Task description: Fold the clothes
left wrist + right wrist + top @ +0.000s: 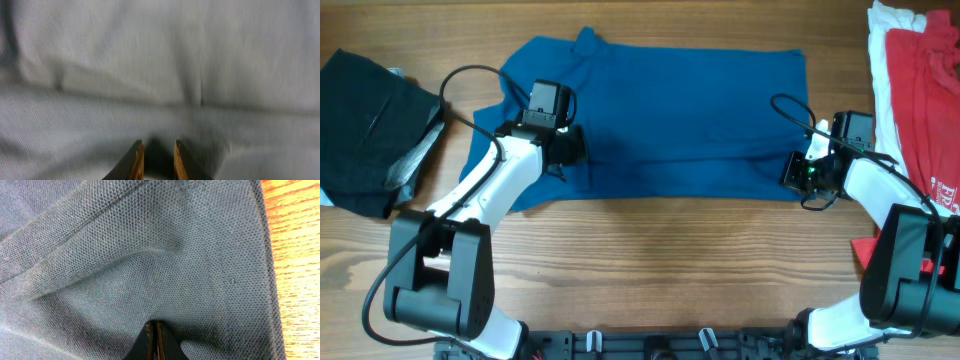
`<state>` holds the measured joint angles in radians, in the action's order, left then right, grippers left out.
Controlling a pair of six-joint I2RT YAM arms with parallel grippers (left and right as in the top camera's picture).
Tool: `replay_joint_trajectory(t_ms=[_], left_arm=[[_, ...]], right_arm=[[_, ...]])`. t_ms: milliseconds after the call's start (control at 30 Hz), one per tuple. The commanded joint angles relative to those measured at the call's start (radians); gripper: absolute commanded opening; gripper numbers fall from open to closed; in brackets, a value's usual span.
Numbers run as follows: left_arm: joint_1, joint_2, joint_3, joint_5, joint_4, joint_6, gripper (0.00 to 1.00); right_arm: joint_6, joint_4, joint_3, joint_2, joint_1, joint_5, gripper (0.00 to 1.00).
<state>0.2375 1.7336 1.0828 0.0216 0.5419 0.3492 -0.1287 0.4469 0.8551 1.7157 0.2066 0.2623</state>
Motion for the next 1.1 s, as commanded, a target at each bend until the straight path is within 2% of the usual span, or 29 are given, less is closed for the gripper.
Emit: replay_joint_trajectory(t_ms=[0, 133, 267, 367, 500, 633, 833, 900, 1000, 1067], left_arm=[[0.003, -0.019, 0.011, 0.087, 0.116, -0.002, 0.22], [0.018, -0.019, 0.011, 0.087, 0.19, -0.002, 0.33], [0.055, -0.018, 0.01, 0.085, 0.185, -0.002, 0.43], [0.075, -0.008, 0.006, 0.018, 0.157, -0.002, 0.43], [0.079, 0.061, -0.023, -0.004, 0.039, -0.002, 0.43], [0.079, 0.089, -0.023, -0.061, 0.022, -0.002, 0.41], [0.08, 0.096, -0.024, -0.061, 0.023, -0.002, 0.27], [0.08, 0.096, -0.024, -0.06, 0.023, -0.002, 0.04], [0.079, 0.069, -0.013, -0.084, 0.029, -0.002, 0.04], [0.079, 0.006, 0.03, -0.177, 0.033, -0.003, 0.04]], right_arm=[[0.014, -0.002, -0.029, 0.048, -0.007, 0.009, 0.04], [0.013, -0.001, -0.029, 0.048, -0.007, 0.009, 0.04], [0.013, 0.0, -0.029, 0.048, -0.007, 0.009, 0.04], [0.013, 0.001, -0.029, 0.048, -0.007, 0.009, 0.04], [0.013, 0.003, -0.029, 0.048, -0.007, 0.009, 0.04], [0.013, 0.002, -0.029, 0.048, -0.007, 0.009, 0.04], [0.013, 0.002, -0.029, 0.048, -0.007, 0.009, 0.04], [0.013, 0.002, -0.029, 0.048, -0.007, 0.009, 0.04], [0.013, 0.003, -0.029, 0.048, -0.007, 0.009, 0.04], [0.013, 0.0, -0.029, 0.048, -0.007, 0.009, 0.04]])
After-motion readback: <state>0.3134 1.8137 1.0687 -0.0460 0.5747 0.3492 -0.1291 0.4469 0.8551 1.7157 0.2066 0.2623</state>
